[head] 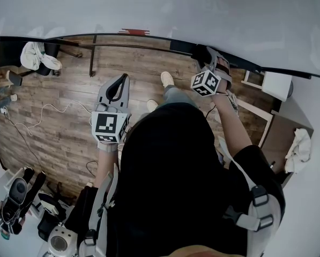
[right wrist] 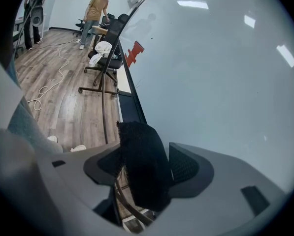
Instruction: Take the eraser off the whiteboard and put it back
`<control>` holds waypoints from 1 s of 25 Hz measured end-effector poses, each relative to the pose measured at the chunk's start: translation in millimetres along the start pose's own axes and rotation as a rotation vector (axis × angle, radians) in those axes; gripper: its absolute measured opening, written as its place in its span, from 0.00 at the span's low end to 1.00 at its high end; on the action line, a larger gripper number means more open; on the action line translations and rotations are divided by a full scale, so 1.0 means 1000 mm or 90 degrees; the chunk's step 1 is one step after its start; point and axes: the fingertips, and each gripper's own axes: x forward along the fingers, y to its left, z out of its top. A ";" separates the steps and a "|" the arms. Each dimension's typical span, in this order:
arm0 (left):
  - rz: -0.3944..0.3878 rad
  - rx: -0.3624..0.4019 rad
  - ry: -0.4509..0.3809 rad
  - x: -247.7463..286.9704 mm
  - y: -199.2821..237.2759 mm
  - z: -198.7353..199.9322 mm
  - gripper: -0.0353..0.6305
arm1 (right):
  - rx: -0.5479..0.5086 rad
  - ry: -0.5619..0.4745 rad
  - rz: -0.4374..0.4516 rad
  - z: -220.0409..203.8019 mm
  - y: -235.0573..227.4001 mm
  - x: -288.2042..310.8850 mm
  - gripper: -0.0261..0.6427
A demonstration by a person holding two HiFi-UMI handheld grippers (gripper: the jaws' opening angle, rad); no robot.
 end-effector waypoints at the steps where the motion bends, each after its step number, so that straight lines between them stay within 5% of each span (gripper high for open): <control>1: 0.001 -0.002 0.005 0.000 0.000 -0.001 0.07 | -0.001 0.000 -0.001 0.000 -0.001 0.000 0.43; 25: -0.029 0.001 -0.006 -0.001 -0.016 0.002 0.07 | 0.002 -0.018 -0.001 0.013 0.004 -0.039 0.43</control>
